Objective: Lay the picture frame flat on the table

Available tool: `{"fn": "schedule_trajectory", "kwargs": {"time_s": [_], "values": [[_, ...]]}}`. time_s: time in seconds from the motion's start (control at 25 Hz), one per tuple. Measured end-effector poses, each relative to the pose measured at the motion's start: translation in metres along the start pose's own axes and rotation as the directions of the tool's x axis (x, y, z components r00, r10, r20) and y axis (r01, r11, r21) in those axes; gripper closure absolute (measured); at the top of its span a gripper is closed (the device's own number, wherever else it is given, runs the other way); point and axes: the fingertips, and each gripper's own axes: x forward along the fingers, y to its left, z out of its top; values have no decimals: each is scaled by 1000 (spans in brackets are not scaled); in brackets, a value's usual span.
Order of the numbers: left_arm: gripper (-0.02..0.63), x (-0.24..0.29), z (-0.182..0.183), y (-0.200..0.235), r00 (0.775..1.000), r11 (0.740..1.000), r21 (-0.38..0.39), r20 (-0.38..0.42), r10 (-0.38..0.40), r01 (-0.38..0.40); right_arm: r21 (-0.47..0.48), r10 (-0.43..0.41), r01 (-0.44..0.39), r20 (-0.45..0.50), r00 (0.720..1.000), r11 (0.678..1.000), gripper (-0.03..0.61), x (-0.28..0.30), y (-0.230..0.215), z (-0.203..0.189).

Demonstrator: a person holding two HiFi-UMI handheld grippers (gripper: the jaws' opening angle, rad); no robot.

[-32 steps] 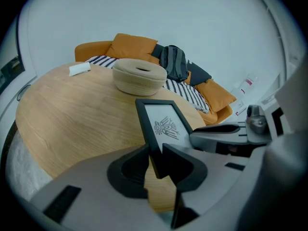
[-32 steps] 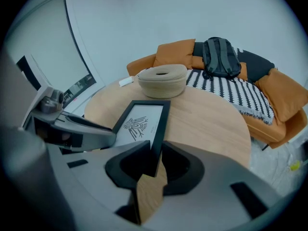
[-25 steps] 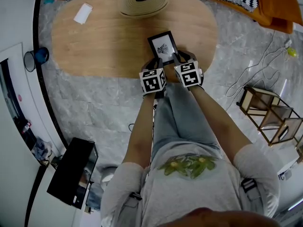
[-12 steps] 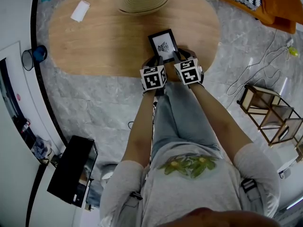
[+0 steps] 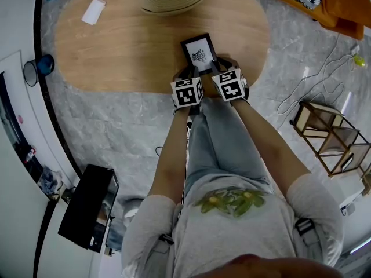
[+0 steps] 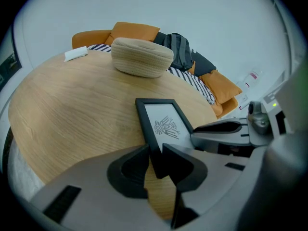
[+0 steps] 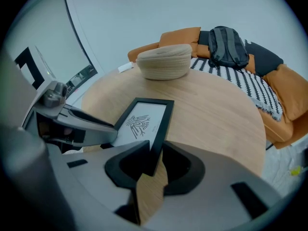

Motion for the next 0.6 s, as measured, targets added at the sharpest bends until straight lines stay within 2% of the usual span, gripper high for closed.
{"fn": "schedule_trajectory", "kwargs": {"time_s": [0.44,0.6], "values": [[514,11,-4,6,999,998,48,-16,34,-33,-27,4,-5,-17,1000,1000,484,14,1,-9],[510,12,-4,6,999,995,86,1,48,-48,9,26,-26,-8,1000,1000,483,16,-3,-12]]}}
